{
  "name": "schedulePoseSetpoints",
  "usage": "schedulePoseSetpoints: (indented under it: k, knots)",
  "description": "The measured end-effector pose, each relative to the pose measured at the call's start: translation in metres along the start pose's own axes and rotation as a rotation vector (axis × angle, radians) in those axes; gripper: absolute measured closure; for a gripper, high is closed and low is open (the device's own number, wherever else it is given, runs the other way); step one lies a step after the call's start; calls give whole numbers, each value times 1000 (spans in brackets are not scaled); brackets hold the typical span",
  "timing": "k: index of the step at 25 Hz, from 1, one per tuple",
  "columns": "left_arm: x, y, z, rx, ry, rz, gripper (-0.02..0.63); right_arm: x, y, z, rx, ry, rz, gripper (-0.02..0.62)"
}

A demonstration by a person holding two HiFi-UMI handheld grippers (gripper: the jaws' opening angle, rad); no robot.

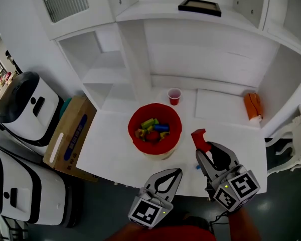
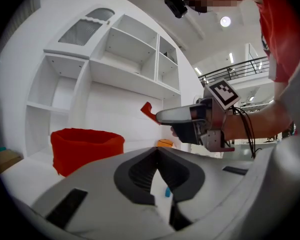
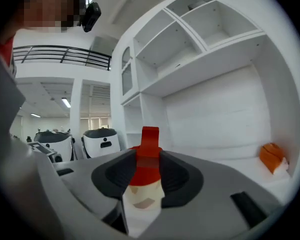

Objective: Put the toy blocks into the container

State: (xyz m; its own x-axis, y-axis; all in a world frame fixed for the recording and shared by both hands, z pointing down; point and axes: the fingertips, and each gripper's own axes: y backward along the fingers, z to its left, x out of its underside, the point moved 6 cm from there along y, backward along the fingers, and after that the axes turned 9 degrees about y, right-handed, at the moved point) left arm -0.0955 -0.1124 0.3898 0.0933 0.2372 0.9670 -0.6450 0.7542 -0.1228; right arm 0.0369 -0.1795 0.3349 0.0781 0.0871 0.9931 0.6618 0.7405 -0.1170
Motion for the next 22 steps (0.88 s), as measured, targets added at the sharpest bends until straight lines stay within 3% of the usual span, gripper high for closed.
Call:
schedulePoseSetpoints:
  k: [5, 12, 14, 17, 22]
  knots:
    - [-19, 23, 24, -57, -13, -45, 598, -15, -54, 26, -84, 41, -2, 430]
    - [-35, 42, 55, -83, -14, -80, 598, -15, -101, 48, -126, -13, 15, 382]
    - [-32, 41, 56, -59, -14, -73, 598, -19, -93, 50, -91, 23, -13, 418]
    - [-24, 33, 51, -2, -8, -50, 598, -22, -67, 43, 17, 62, -53, 569]
    - [1, 4, 39, 125, -65, 9, 589, -15, -16, 27, 143, 51, -68, 584]
